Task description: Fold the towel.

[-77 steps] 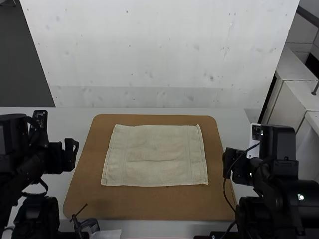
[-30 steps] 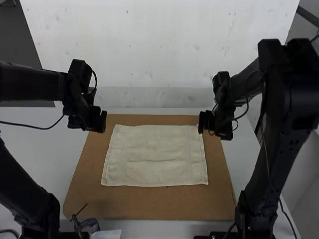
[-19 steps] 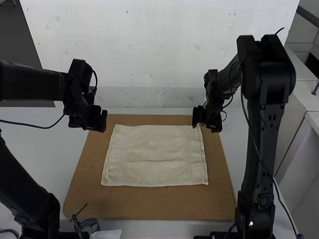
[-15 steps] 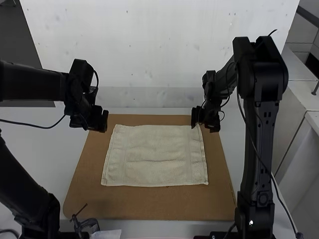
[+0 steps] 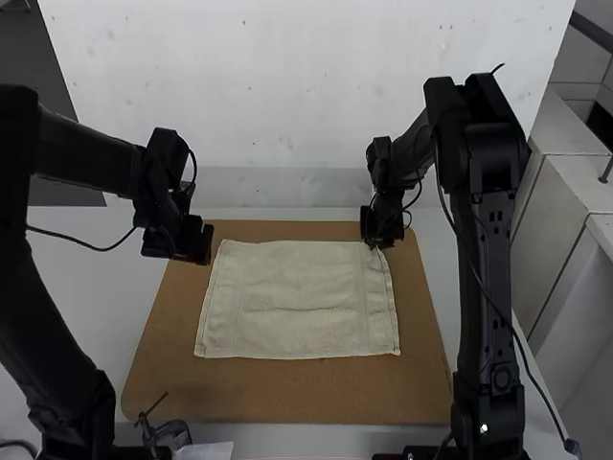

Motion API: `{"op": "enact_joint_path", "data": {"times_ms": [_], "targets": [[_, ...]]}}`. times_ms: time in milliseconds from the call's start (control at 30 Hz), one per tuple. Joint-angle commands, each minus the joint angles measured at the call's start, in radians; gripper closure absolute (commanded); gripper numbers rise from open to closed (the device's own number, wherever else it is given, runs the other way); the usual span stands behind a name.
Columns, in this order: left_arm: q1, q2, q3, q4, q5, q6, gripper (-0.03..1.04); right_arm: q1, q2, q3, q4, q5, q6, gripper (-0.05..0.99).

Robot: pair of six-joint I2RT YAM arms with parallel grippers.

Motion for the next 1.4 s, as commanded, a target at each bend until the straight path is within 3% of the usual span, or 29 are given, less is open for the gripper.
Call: {"op": "enact_joint_path", "data": {"times_ms": [0,233,500,700,933,1000,1100,1167,1200,1367], "targets": [[0.007,0.075,0.081,0.005,0.028,-0.007,0.05,0.023,0.058,-0.002,-0.011,0.034,0.001,0.92],[-0.021,0.264,0.222,0.002,0.014,-0.033,0.06,0.017,0.052,-0.012,-0.019,0.037,0.004,0.92],[-0.053,0.485,0.443,-0.030,-0.018,-0.114,0.06,0.010,0.042,-0.038,0.000,0.038,0.001,0.92],[-0.041,0.614,0.570,-0.071,-0.057,-0.197,0.07,0.006,0.040,-0.058,0.012,0.040,-0.002,0.92],[-0.030,0.703,0.645,-0.105,-0.035,-0.209,0.13,0.016,0.023,-0.067,0.021,0.040,-0.005,0.92],[-0.030,0.727,0.661,-0.125,0.014,-0.209,0.25,0.020,0.009,-0.084,0.027,0.046,-0.005,0.92],[-0.030,0.738,0.664,-0.149,0.084,-0.208,0.65,0.022,-0.018,-0.107,0.034,0.049,-0.008,0.92],[-0.038,0.738,0.656,-0.165,0.083,-0.201,0.95,0.019,-0.035,-0.117,0.040,0.064,-0.024,0.92],[-0.042,0.732,0.647,-0.166,0.087,-0.201,1.00,0.016,-0.041,-0.120,0.046,0.067,-0.027,0.92],[-0.071,0.669,0.595,-0.157,0.078,-0.200,1.00,0.011,-0.061,-0.125,0.046,0.064,-0.031,0.92]]}}
